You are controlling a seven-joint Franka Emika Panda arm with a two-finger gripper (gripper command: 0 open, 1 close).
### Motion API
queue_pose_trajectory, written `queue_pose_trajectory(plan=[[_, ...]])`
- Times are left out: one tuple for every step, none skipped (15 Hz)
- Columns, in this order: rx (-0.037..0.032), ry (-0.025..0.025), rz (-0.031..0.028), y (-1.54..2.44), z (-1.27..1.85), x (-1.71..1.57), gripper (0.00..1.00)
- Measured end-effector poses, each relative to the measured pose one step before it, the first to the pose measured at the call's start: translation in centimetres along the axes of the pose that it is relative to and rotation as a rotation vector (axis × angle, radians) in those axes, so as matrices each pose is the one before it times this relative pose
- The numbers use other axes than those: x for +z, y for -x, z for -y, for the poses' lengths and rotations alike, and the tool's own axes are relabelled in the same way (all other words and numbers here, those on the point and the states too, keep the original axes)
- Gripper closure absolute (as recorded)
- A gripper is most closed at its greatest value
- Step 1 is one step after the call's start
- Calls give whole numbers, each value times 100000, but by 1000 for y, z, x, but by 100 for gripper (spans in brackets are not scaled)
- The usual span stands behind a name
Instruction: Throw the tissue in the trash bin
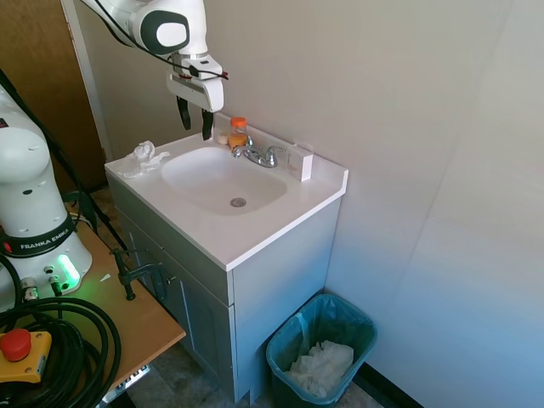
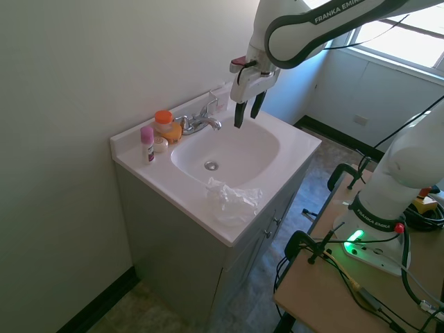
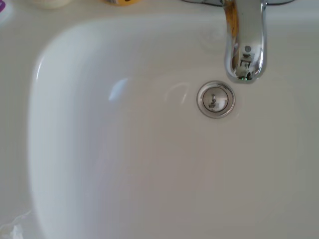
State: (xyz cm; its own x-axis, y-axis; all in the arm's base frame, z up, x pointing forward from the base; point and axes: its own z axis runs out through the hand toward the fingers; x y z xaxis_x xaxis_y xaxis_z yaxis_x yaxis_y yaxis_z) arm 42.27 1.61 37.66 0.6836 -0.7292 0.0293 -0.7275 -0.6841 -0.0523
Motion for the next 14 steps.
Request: queue_pose_trajectory(plan=[[179, 125, -69, -7, 2, 21, 0], [-411, 431, -1129, -7, 229, -105, 0], [-1309, -113, -2153, 8, 832, -423, 0], [-969, -526, -1786, 46, 1134, -593, 0], [-1297, -553, -1192, 199, 1212, -269, 0], [-1676, -388, -303, 417, 1179, 229, 0], [-1877, 61, 269, 853, 1248, 549, 0], [-1836, 524, 482, 1013, 1095, 803, 0], [-1893, 857, 599, 1167, 985, 796, 0], [-1907, 578, 83, 1112, 928, 620, 0], [-2027, 269, 107, 1241, 916, 532, 0], [-2091, 171, 216, 1452, 818, 491, 0], [-1884, 694, 498, 1685, 643, 620, 0], [-1952, 926, 231, 1956, 602, 754, 0]])
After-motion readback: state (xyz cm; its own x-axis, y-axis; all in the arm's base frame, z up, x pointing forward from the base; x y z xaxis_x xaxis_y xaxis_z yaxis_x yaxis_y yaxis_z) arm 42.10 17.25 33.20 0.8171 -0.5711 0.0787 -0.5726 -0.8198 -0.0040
